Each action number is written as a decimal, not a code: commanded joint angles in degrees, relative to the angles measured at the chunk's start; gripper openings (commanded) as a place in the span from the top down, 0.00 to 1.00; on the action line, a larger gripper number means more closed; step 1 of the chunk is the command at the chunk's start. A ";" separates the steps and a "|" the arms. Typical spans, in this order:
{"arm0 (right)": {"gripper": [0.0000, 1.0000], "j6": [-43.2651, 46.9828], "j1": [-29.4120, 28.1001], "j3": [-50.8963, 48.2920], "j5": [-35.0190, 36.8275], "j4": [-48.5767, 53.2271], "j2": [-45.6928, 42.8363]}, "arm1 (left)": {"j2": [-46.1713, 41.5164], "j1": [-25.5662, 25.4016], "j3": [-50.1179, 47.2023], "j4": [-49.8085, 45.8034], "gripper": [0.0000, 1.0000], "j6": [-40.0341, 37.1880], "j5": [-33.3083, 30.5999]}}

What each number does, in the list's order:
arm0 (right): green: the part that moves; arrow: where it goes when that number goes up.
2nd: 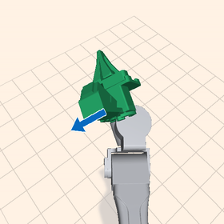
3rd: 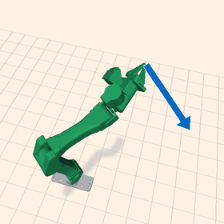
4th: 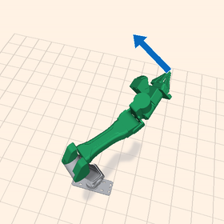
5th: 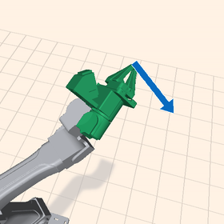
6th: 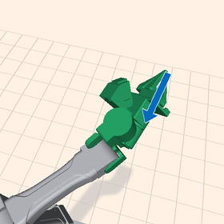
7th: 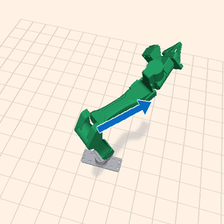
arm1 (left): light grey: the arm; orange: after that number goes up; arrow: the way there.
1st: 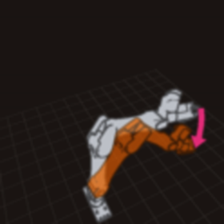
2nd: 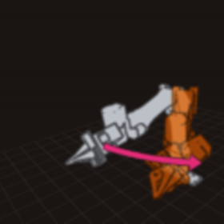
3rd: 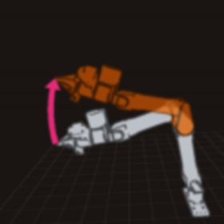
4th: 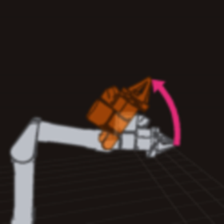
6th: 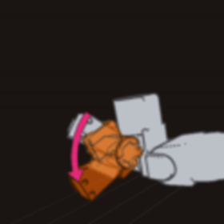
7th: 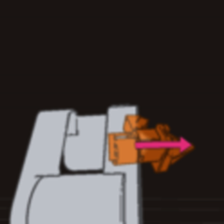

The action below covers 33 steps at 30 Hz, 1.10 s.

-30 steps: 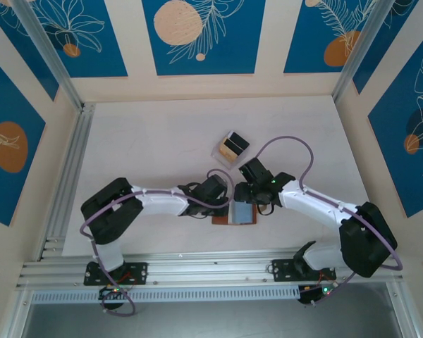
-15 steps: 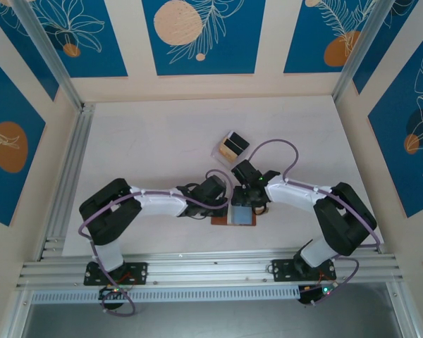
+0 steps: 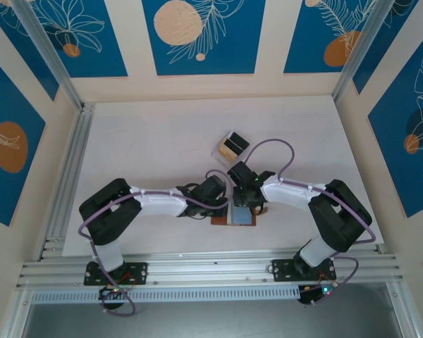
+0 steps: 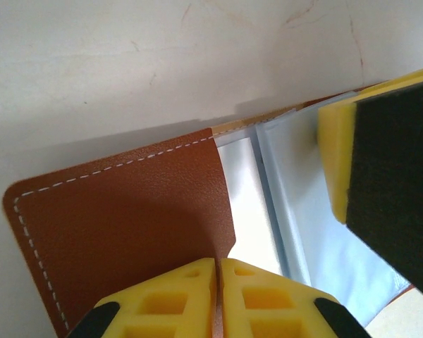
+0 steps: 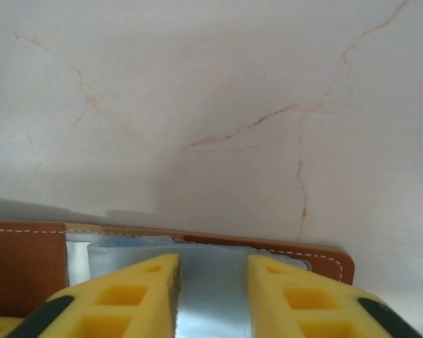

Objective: Put the credit cards into the card holder
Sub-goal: Move the card holder to the bottom-center of the table, then flip over the card slot on the card holder.

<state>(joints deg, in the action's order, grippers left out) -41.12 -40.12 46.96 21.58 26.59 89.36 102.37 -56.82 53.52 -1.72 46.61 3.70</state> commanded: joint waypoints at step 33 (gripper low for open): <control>0.83 -0.68 0.46 0.52 -18.85 -5.90 -0.21 | -3.76 0.37 -1.52 -6.09 0.83 -1.44 -2.61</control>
<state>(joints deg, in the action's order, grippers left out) -40.84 -40.01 48.95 8.80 23.86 88.51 100.36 -56.75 52.69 -4.14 46.24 2.24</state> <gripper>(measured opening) 0.146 0.159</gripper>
